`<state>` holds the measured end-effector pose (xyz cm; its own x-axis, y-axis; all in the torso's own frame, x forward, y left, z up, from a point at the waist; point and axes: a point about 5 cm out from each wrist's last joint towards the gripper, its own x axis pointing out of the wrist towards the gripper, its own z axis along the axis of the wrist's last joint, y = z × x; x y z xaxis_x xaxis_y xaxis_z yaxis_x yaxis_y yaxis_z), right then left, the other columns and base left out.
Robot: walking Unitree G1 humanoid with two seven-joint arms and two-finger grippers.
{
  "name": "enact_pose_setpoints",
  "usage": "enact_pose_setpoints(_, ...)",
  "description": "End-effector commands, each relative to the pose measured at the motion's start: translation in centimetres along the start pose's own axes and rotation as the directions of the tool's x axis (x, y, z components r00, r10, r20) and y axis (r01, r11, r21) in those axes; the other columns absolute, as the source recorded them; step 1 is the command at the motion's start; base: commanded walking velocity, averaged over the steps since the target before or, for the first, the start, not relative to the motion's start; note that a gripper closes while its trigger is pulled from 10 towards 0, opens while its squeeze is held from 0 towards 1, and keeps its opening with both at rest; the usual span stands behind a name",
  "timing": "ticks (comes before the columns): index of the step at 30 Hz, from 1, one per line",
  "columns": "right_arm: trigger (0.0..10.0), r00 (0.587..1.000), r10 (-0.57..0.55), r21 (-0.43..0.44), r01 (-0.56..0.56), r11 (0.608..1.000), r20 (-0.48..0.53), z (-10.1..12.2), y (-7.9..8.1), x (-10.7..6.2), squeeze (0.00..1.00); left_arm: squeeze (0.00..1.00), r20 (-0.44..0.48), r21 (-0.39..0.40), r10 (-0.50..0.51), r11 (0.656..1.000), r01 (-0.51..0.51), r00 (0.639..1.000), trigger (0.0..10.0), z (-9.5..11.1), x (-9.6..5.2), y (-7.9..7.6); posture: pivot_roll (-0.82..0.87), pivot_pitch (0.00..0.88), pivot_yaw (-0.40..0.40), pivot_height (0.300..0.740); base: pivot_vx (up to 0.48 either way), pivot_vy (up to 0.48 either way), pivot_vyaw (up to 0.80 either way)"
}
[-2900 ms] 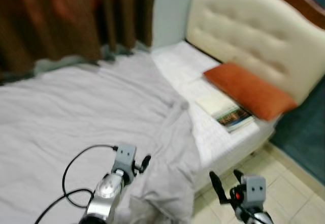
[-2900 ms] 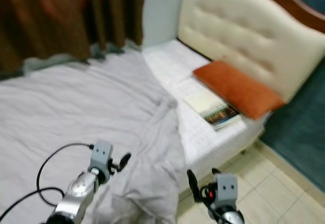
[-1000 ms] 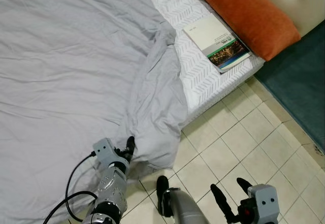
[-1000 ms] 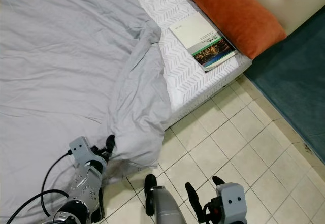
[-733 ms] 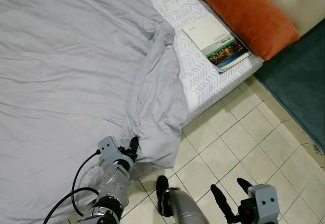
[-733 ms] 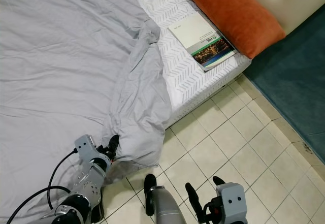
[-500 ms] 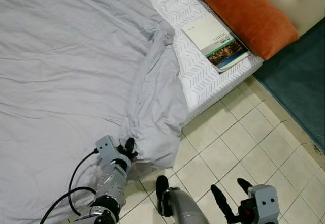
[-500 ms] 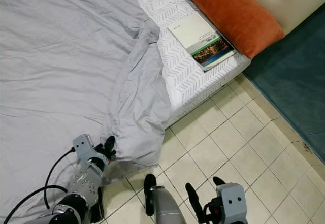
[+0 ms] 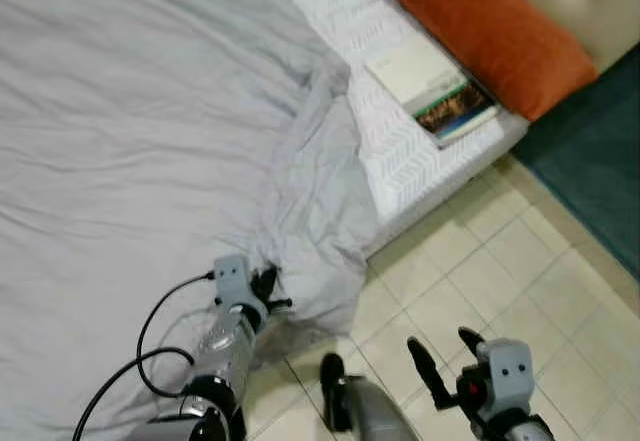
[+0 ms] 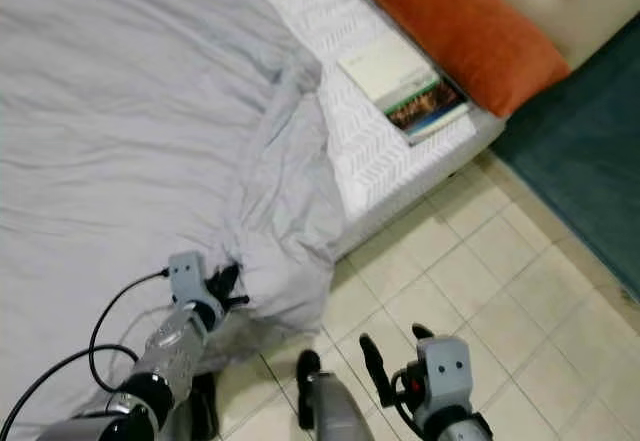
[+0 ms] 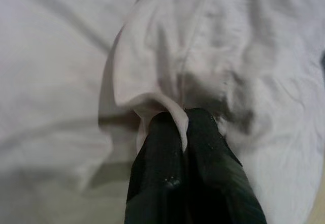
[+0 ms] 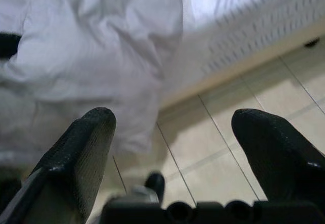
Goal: Clean up the room
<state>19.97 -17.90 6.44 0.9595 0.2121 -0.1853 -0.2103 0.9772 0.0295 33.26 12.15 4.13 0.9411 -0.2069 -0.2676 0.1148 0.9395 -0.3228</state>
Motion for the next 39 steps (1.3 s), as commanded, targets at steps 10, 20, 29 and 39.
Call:
enact_pose_setpoints(10,10.0,0.996,-0.087,-0.003,0.087,0.996,0.001,-0.9,-1.3,0.8,0.0,0.0,-0.071,0.092,-0.085,0.992,0.091,0.994,10.0,-0.7,0.5,-2.3,-0.25,0.261,-0.046,0.74,0.0,-0.325,0.0)
enact_pose_setpoints(20,10.0,0.992,-0.087,-0.026,0.09,0.996,0.089,0.5,-1.5,2.5,0.0,0.0,-0.08,0.165,-0.162,0.971,0.174,0.984,10.0,0.1,1.3,-5.4,-0.24,0.202,-0.029,0.74,0.0,-0.46,0.0)
enact_pose_setpoints(29,10.0,0.996,-0.069,-0.024,0.071,0.997,0.054,-0.6,-1.1,1.8,0.0,0.0,-0.101,0.203,-0.18,0.959,0.197,0.978,10.0,0.5,1.7,-6.6,-0.24,0.192,-0.021,0.74,0.0,-0.458,0.0)
enact_pose_setpoints(39,10.0,0.995,-0.074,-0.018,0.076,0.997,0.061,-0.9,-0.5,2.1,0.0,0.0,-0.124,0.201,-0.235,0.945,0.257,0.964,10.0,0.8,2.0,-8.5,-0.25,0.161,0.005,0.74,0.0,-0.458,0.0)
